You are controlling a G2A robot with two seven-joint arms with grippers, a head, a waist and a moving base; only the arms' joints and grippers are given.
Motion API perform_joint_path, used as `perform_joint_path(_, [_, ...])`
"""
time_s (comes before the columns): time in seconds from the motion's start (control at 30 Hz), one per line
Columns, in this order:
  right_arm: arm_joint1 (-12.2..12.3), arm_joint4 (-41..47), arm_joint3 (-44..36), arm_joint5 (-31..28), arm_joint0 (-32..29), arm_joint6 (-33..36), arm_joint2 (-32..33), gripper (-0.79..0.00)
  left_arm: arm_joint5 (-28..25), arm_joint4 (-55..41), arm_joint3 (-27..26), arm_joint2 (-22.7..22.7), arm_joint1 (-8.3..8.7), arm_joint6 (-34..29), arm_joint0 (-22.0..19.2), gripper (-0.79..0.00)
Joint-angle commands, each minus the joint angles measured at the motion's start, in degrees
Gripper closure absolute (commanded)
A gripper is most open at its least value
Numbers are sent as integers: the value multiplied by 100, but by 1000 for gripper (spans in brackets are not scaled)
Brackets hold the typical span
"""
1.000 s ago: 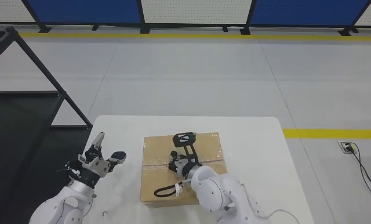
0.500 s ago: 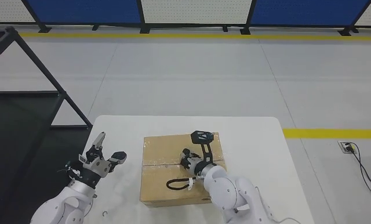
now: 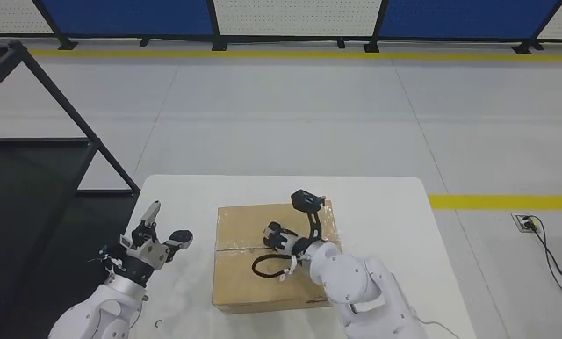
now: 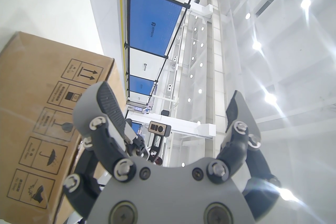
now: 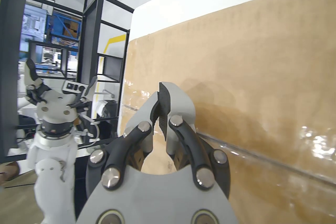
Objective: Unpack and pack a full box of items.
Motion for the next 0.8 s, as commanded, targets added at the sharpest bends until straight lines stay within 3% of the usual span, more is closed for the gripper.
perform_joint_path(0.0, [-13, 428, 178, 92, 136, 271, 43, 0, 1, -6, -1, 7, -3, -1, 0, -785])
perform_joint_path(0.1, [-20, 730, 439, 255, 348, 677, 44, 0, 3, 4, 3, 9, -5, -15, -4, -785])
perform_joint_path(0.27, [-7, 580, 644, 574, 526, 773, -35, 0, 11, 7, 36, 15, -8, -42, -34, -785])
perform_joint_path(0.77, [153, -26, 84, 1267, 190, 703, 169, 0, 48, 45, 59, 19, -12, -117, -87, -785])
